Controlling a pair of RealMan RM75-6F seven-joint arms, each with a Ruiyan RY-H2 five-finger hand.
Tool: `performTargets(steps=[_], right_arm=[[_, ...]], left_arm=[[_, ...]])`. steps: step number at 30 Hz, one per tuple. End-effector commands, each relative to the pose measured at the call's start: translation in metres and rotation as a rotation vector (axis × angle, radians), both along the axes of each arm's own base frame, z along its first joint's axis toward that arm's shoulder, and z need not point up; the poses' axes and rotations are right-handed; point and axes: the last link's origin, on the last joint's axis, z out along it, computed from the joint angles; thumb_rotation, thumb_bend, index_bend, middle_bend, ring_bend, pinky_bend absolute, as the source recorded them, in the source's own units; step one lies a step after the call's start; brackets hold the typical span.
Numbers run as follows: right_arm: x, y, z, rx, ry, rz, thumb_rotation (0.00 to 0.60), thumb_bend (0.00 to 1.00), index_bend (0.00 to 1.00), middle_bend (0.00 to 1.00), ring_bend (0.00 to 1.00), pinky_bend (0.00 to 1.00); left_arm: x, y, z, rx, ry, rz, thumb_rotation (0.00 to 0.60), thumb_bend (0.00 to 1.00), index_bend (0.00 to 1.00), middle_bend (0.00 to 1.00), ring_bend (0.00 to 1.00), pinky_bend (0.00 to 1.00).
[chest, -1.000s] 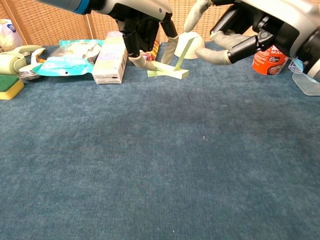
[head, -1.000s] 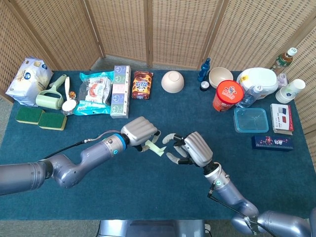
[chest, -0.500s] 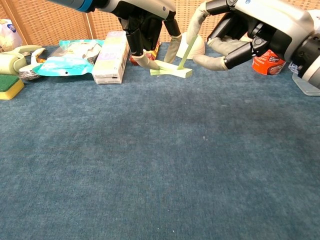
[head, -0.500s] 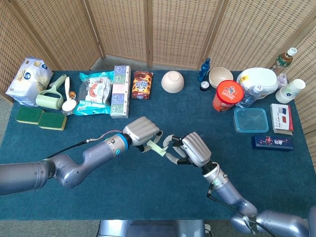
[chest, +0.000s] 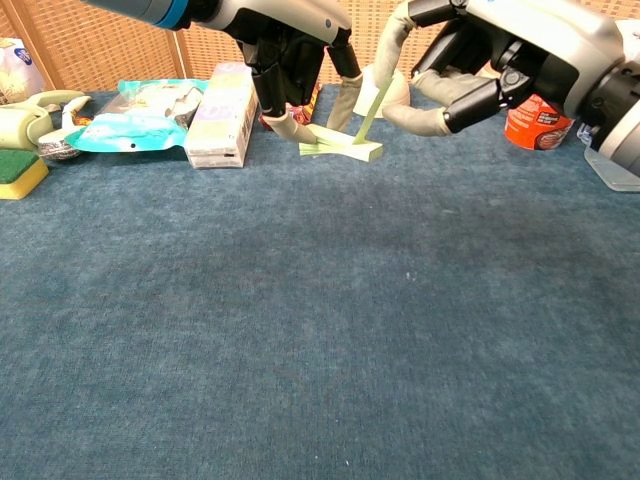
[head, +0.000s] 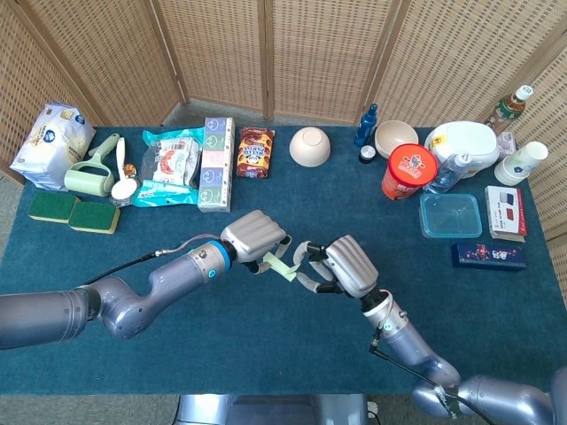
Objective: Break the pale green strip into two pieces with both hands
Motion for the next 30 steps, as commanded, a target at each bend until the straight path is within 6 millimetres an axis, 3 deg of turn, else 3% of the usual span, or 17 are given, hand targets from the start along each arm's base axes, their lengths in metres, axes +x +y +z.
performTargets(steps=[1, 12, 30], right_arm=[[0.0007, -0.0004, -0.0001, -0.001, -0.001, 0.0, 0.6, 0.36, 0.52, 0.99, 0.99, 0.95], [0.0024, -0.0018, -0.002, -0.006, -0.006, -0.003, 0.6, 0.44, 0.54, 0.99, 1.0, 0.95], [0.0039, -0.0008, -0.004, 0.0, -0.003, -0.003, 0.6, 0.45, 0.58, 0.99, 1.0, 0.95]], left_arm=[[-0.0003, 0.0004, 0.0003, 0.001, 0.001, 0.001, 0.6, 0.42, 0.7, 1.0, 1.0, 1.0], [-0.0015, 0.0016, 0.0003, 0.001, 0.003, 0.006, 0.6, 0.42, 0.7, 1.0, 1.0, 1.0], [0.0006, 0.0029, -0.0007, 0.005, 0.002, 0.002, 0.6, 0.42, 0.7, 1.0, 1.0, 1.0]])
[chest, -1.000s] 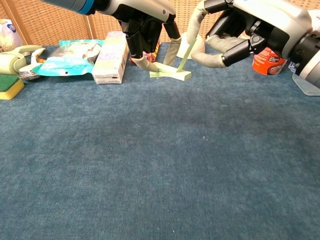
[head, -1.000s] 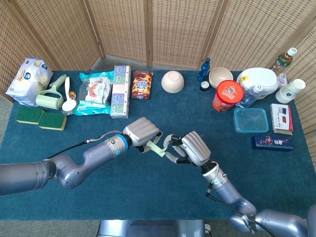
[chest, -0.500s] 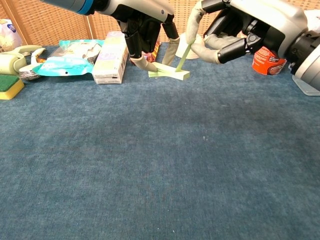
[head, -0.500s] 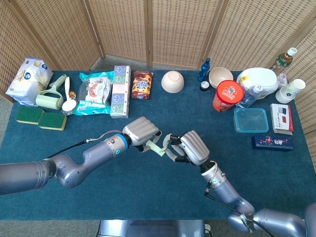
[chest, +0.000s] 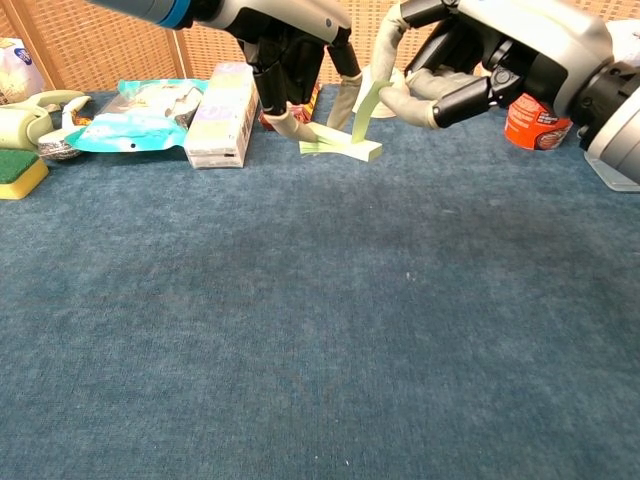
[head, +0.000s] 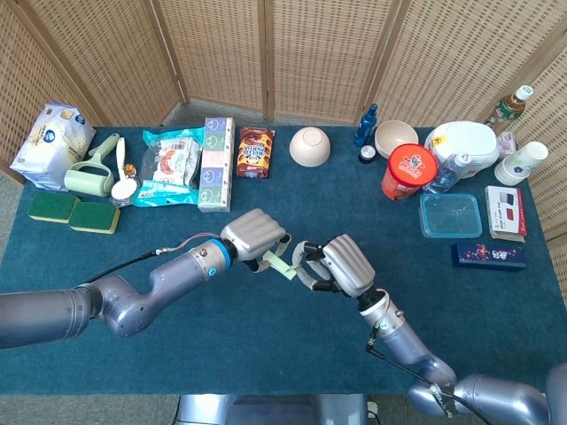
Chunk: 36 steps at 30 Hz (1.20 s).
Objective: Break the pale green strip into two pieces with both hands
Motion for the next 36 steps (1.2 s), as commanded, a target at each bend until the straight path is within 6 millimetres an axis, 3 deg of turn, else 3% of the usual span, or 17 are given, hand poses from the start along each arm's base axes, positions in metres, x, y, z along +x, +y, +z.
performTargets(steps=[1, 25, 36], right_arm=[[0.0, 0.0, -0.001, 0.003, 0.002, 0.0, 0.6, 0.45, 0.58, 0.99, 1.0, 0.95], [-0.003, 0.002, 0.0, 0.016, 0.003, -0.012, 0.6, 0.45, 0.76, 1.0, 1.0, 0.96], [-0.012, 0.001, 0.005, 0.017, -0.002, -0.04, 0.6, 0.46, 0.79, 1.0, 1.0, 0.97]], left_arm=[[0.0, 0.0, 0.0, 0.0, 0.002, -0.001, 0.6, 0.42, 0.7, 1.0, 1.0, 1.0], [-0.01, 0.006, -0.001, 0.042, 0.009, 0.007, 0.6, 0.42, 0.7, 1.0, 1.0, 1.0], [-0.028, 0.01, 0.001, 0.065, 0.036, 0.039, 0.6, 0.42, 0.7, 1.0, 1.0, 1.0]])
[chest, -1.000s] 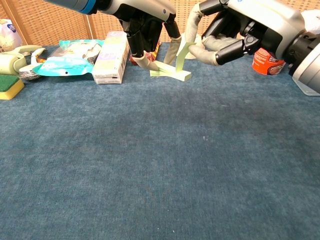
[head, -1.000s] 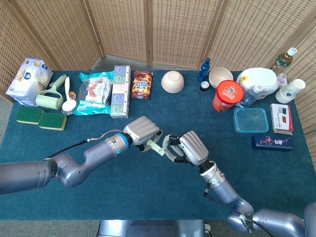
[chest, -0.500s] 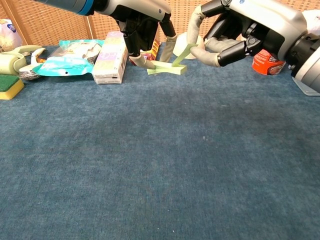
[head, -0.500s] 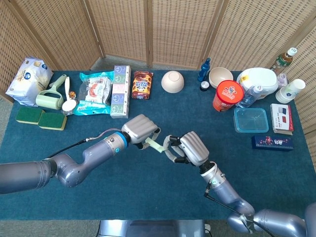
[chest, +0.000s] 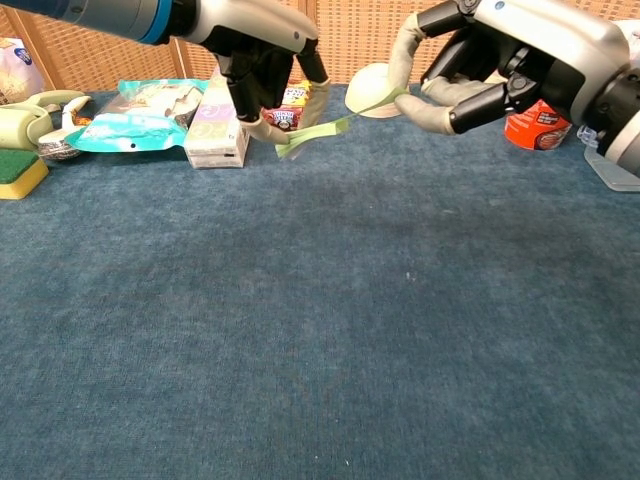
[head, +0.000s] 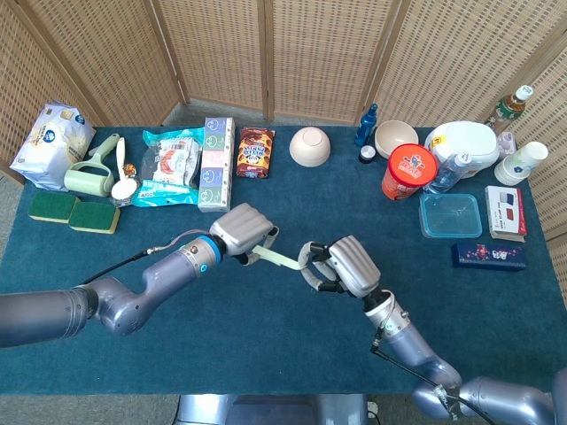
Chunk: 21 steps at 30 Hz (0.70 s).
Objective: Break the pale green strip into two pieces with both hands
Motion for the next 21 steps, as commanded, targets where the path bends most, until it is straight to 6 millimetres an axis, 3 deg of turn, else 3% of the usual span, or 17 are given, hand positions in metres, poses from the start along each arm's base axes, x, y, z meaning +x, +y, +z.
performTargets(steps=[1, 14, 17, 21], right_arm=[[-0.002, 0.0, 0.001, -0.002, 0.001, -0.005, 0.6, 0.46, 0.79, 1.0, 1.0, 0.97], [-0.027, -0.005, 0.012, -0.022, 0.045, -0.056, 0.6, 0.46, 0.75, 1.0, 0.98, 0.93], [-0.04, -0.005, 0.015, -0.02, 0.083, -0.078, 0.6, 0.46, 0.7, 0.95, 0.9, 0.85], [-0.056, -0.005, 0.018, -0.011, 0.13, -0.113, 0.6, 0.46, 0.6, 0.77, 0.74, 0.66]], left_arm=[[-0.004, 0.001, 0.001, 0.004, 0.005, 0.01, 0.6, 0.42, 0.7, 1.0, 1.0, 1.0], [-0.045, 0.006, 0.015, 0.052, 0.002, 0.111, 0.6, 0.42, 0.7, 1.0, 1.0, 1.0], [-0.057, 0.005, 0.019, 0.071, 0.001, 0.127, 0.6, 0.42, 0.7, 1.0, 1.0, 1.0], [-0.074, 0.003, 0.022, 0.092, -0.005, 0.151, 0.6, 0.41, 0.69, 1.0, 1.0, 1.0]])
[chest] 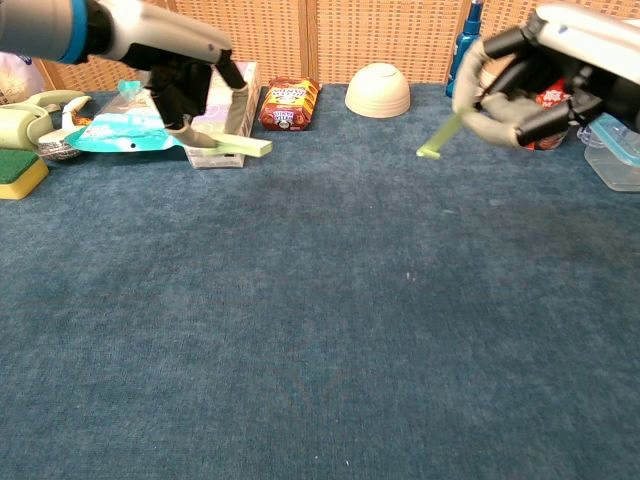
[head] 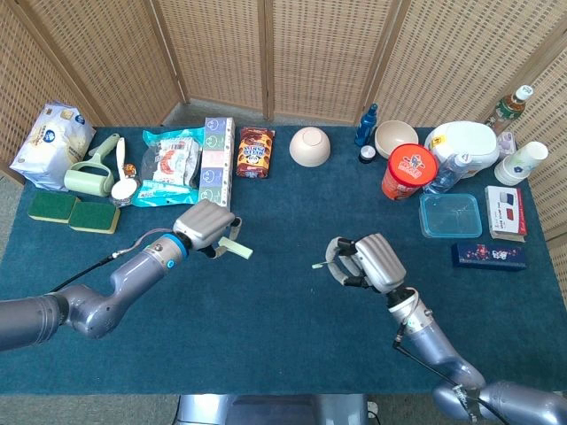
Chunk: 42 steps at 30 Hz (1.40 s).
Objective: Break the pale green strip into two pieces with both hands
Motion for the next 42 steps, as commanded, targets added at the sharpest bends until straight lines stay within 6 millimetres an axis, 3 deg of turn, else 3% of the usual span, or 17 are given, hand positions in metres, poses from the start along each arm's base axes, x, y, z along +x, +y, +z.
performTargets(steps=[1, 3, 7, 13, 15, 23, 33, 37, 42], right_arm=[[-0.012, 0.0, 0.002, 0.007, 0.034, -0.028, 0.6, 0.45, 0.56, 0.72, 0.7, 0.61], [-0.02, 0.001, 0.001, 0.022, 0.064, -0.041, 0.6, 0.45, 0.41, 0.57, 0.56, 0.46], [-0.033, 0.001, 0.001, 0.045, 0.123, -0.068, 0.6, 0.46, 0.26, 0.36, 0.31, 0.32], [-0.042, 0.003, -0.002, 0.039, 0.172, -0.078, 0.6, 0.39, 0.03, 0.15, 0.08, 0.13], [-0.044, 0.004, -0.003, 0.041, 0.185, -0.084, 0.6, 0.35, 0.0, 0.09, 0.03, 0.09], [-0.045, 0.004, 0.003, 0.018, 0.167, -0.101, 0.6, 0.26, 0.0, 0.04, 0.0, 0.04], [-0.05, 0.006, 0.012, 0.004, 0.131, -0.119, 0.6, 0.26, 0.0, 0.04, 0.0, 0.04], [-0.051, 0.006, 0.014, -0.001, 0.12, -0.121, 0.6, 0.26, 0.0, 0.04, 0.0, 0.05], [-0.052, 0.005, 0.018, -0.013, 0.117, -0.122, 0.6, 0.26, 0.0, 0.05, 0.0, 0.04]], left_arm=[[-0.014, -0.003, 0.002, 0.014, -0.007, 0.025, 0.6, 0.41, 0.68, 1.0, 1.0, 1.0], [-0.023, -0.004, 0.002, 0.018, -0.02, 0.051, 0.6, 0.4, 0.67, 1.0, 1.0, 1.0], [-0.04, -0.006, 0.002, 0.056, -0.015, 0.056, 0.6, 0.39, 0.63, 1.0, 1.0, 1.0], [-0.056, -0.009, 0.001, 0.093, -0.029, 0.072, 0.6, 0.39, 0.6, 1.0, 1.0, 1.0], [-0.061, -0.01, 0.001, 0.11, -0.026, 0.07, 0.6, 0.38, 0.58, 1.0, 0.99, 1.0], [-0.065, -0.015, 0.002, 0.144, -0.019, 0.041, 0.6, 0.34, 0.51, 0.95, 0.85, 0.98], [-0.064, -0.02, -0.004, 0.131, 0.001, 0.028, 0.594, 0.29, 0.36, 0.59, 0.5, 0.72], [-0.065, -0.02, -0.002, 0.143, 0.005, 0.034, 0.556, 0.25, 0.27, 0.45, 0.36, 0.64], [-0.069, -0.024, 0.008, 0.179, -0.016, 0.046, 0.508, 0.24, 0.2, 0.35, 0.27, 0.55]])
